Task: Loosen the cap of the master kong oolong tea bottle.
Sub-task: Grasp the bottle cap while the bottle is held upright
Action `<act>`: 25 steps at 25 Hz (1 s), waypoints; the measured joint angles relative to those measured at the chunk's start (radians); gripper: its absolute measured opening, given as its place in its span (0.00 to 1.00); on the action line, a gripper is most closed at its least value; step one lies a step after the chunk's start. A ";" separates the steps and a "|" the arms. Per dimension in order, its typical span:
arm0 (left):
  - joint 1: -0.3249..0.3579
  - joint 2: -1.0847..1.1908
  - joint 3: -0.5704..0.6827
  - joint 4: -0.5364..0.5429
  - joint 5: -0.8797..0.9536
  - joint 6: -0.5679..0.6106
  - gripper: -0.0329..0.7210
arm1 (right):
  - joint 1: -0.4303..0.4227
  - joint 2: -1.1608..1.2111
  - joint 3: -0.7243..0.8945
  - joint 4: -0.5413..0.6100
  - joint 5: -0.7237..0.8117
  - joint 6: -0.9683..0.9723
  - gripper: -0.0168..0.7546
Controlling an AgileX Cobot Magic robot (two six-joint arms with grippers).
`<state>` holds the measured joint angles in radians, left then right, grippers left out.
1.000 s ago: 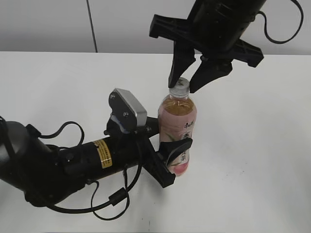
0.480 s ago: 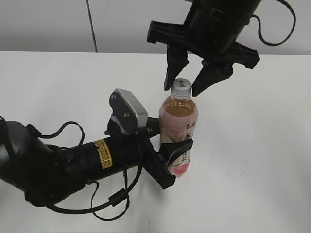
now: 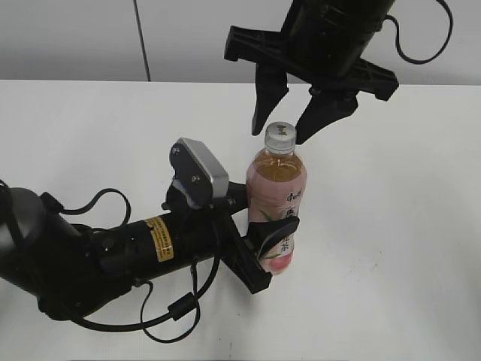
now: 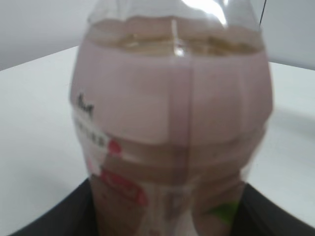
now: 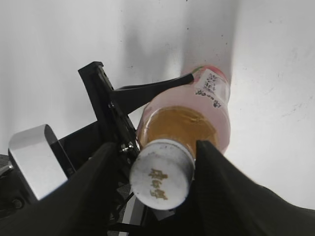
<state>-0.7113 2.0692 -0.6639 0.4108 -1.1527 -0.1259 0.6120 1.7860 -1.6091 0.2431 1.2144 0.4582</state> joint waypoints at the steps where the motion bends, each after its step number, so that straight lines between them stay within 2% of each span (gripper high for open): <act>1: 0.000 0.000 0.000 0.000 0.000 0.000 0.55 | 0.000 0.000 0.000 -0.001 0.001 0.000 0.52; 6: 0.000 0.000 0.000 0.000 0.000 0.000 0.55 | 0.000 0.000 0.000 -0.004 0.002 -0.003 0.52; 10: 0.000 0.000 0.000 0.000 0.000 0.000 0.55 | 0.000 0.000 0.000 -0.011 0.006 -0.019 0.39; 17: 0.000 0.000 0.000 0.000 0.000 0.000 0.55 | 0.000 0.000 0.000 -0.007 0.007 -0.091 0.39; 25: 0.000 0.000 0.000 0.003 0.000 0.002 0.55 | 0.000 0.000 -0.001 -0.002 0.005 -0.307 0.39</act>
<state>-0.7113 2.0692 -0.6639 0.4136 -1.1527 -0.1238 0.6120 1.7860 -1.6098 0.2414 1.2198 0.1510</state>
